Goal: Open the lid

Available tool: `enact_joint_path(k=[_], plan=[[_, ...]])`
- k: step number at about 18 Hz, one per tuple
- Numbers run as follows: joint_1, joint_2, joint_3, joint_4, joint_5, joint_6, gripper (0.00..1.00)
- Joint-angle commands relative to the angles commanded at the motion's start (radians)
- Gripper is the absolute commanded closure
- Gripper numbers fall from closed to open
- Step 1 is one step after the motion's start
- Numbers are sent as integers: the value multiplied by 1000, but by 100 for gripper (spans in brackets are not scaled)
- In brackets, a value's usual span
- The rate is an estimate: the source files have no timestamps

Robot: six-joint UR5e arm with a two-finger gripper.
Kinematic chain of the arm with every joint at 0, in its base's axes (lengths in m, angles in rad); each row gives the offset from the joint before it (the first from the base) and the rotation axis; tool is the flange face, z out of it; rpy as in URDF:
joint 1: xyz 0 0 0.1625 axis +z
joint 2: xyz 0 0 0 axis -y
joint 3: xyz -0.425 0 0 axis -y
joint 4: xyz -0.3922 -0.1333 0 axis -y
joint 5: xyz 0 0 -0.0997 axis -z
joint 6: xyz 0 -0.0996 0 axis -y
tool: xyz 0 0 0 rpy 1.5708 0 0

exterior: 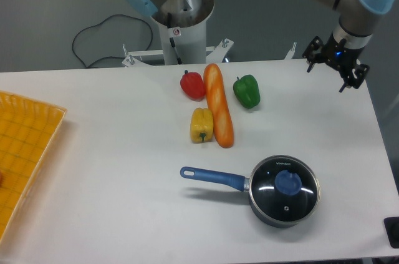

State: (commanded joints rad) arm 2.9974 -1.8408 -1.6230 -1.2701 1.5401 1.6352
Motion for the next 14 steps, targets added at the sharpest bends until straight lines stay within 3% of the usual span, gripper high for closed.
enact_joint_path(k=[9,14], plan=[[-29,9,-2,-2,6,14,0],[-20,18,-32,8,6,5,0]])
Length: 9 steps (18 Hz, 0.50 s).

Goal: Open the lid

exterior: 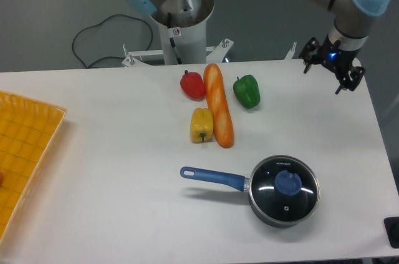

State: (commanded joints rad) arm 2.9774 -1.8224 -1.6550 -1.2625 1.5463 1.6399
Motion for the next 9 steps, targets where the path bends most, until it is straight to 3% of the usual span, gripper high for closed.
enact_joint_path(k=[3,9], plan=[[23,37,-48,3,-6,-3,0],[28,38,-35,-2,5,-64,0]])
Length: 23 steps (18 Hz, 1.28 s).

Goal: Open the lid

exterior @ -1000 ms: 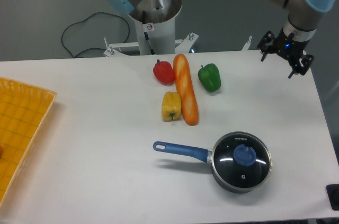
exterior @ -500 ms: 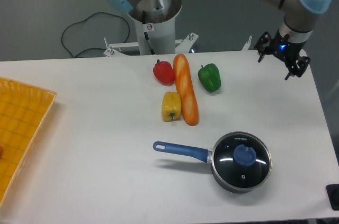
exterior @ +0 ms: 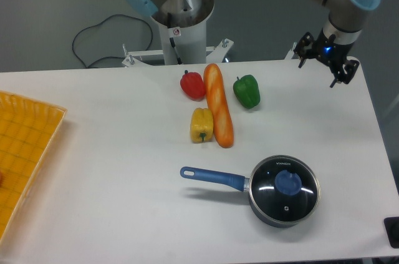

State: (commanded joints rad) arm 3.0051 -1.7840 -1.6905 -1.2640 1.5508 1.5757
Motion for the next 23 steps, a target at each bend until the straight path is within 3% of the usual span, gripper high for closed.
enact_joint_path(k=[2,5,9,14,17,23], plan=[[0,-2,3,12,-15,-43,0],[15,-2,-15,49,-145,-124,0],[-1,-6,-9,52,-155,-141,0],[-78,-66,64,52,-22,-308,0],[-150,-118,133,43,84,-365,7],[-189,-167,178,40,80,-373,0]])
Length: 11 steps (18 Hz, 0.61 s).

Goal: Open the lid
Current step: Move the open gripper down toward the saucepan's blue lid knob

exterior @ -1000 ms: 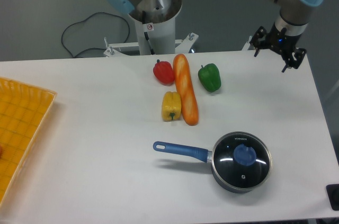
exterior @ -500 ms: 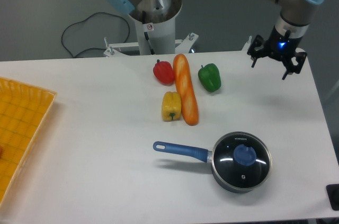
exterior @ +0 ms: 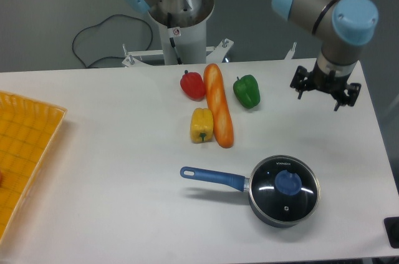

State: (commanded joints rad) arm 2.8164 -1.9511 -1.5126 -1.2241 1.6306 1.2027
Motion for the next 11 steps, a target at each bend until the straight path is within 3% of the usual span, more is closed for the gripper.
enact_joint_path(k=[11], plan=[[-86,-81,103,0,-78,-216,0]])
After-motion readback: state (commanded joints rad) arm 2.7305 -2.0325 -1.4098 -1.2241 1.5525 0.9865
